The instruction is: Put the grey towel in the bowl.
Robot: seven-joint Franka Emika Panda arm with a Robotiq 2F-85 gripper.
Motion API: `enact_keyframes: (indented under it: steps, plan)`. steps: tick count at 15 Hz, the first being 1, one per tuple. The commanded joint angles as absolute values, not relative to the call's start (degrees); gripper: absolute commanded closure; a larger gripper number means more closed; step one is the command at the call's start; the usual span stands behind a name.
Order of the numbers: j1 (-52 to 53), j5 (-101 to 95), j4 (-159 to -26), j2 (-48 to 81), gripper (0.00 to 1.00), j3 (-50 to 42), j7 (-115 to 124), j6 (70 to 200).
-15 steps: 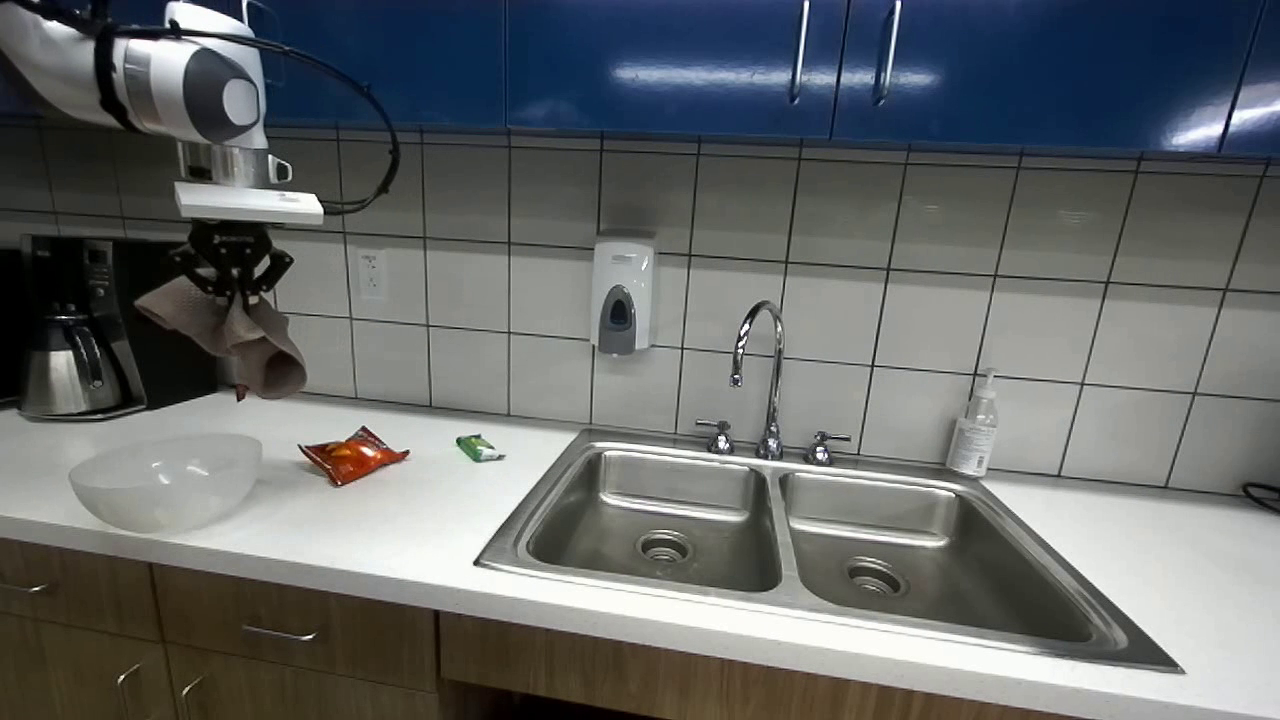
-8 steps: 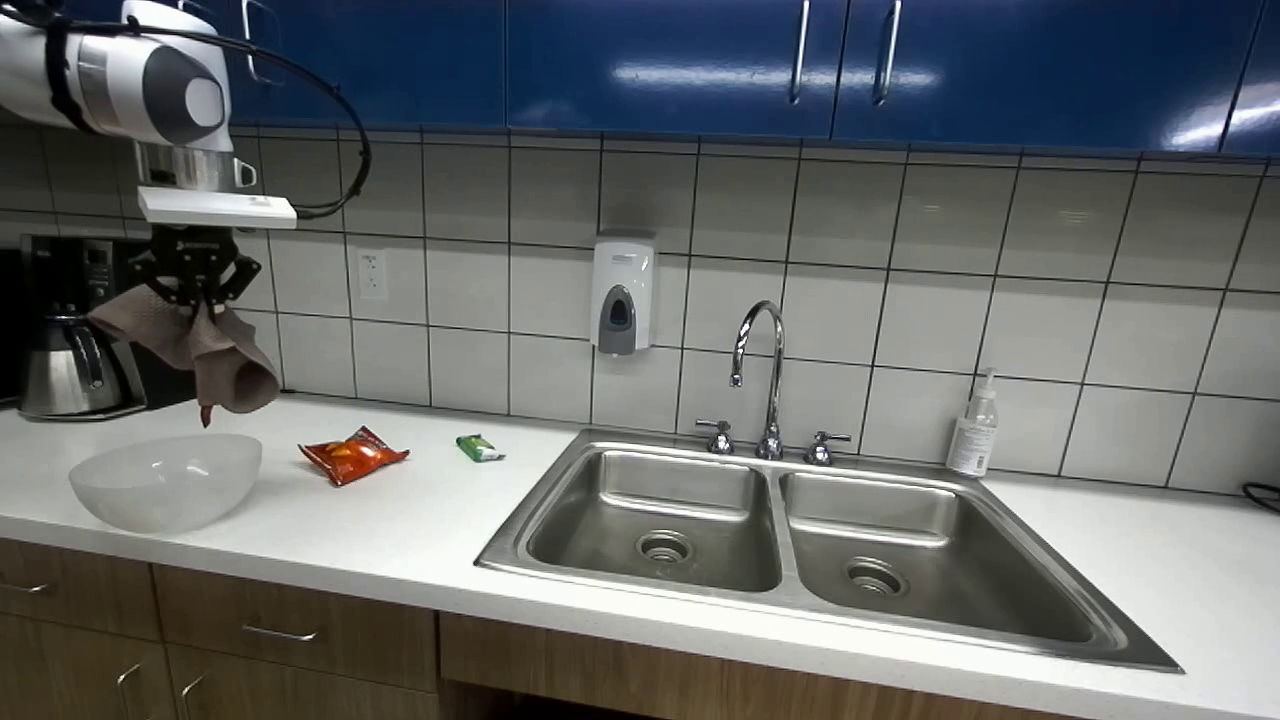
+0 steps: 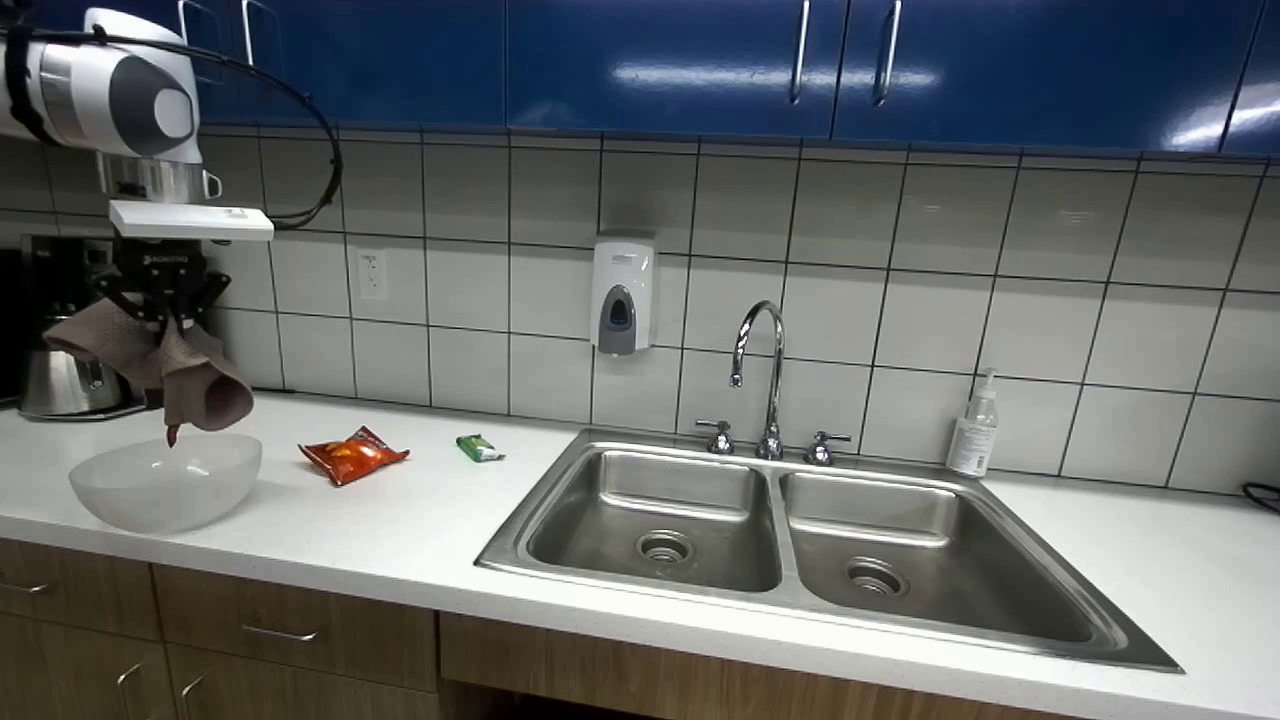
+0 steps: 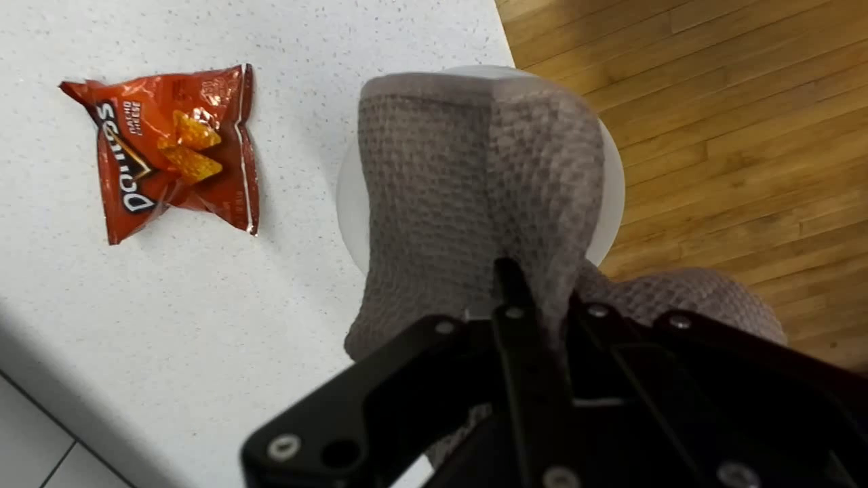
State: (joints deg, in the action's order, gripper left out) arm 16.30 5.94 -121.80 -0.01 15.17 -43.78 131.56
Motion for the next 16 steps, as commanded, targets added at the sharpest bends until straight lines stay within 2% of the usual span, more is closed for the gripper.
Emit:
enact_keyframes:
  steps: [1, 16]
  plan:
    - [16.8, 6.8, -122.9, 0.1, 0.98, 16.0, -47.1, 133.1]
    - [15.6, 6.5, -121.2, 9.6, 0.98, 17.4, -51.2, 136.6]
